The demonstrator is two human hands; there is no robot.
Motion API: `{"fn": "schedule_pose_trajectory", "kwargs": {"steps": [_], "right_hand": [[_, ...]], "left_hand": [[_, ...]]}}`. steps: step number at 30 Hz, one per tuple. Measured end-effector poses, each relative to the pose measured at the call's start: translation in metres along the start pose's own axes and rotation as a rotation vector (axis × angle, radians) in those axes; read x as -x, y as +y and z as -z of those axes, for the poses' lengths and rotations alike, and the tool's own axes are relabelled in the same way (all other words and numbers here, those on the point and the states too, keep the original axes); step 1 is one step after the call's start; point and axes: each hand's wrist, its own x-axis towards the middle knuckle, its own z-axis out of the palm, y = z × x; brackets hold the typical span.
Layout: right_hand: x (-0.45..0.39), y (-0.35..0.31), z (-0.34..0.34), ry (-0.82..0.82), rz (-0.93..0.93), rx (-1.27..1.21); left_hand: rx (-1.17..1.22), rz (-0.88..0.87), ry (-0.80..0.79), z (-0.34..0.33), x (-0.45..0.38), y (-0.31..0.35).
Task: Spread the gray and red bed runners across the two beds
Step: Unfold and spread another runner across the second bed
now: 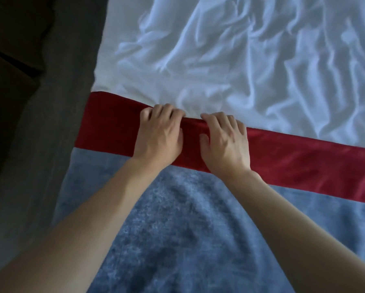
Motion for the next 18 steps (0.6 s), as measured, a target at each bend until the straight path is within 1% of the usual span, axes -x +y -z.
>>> {"fn": "schedule_pose_trajectory", "kwargs": {"steps": [3,7,11,14,18], "right_hand": [[0.021,0.06,0.015,0.022,-0.085,0.066],[0.046,0.148,0.04,0.055,-0.17,0.111],[0.068,0.234,0.065,0.039,-0.249,0.136],[0.082,0.293,0.082,0.011,-0.297,0.131],[0.082,0.342,0.091,0.014,-0.25,0.136]], "left_hand": [[-0.027,-0.003,-0.006,-0.012,-0.009,0.037],[-0.038,-0.054,-0.028,-0.028,-0.028,0.101],[-0.021,-0.111,-0.036,-0.046,-0.051,0.172],[-0.023,-0.117,-0.067,-0.055,-0.071,0.22],[-0.088,-0.035,-0.063,-0.065,-0.091,0.241]]}}
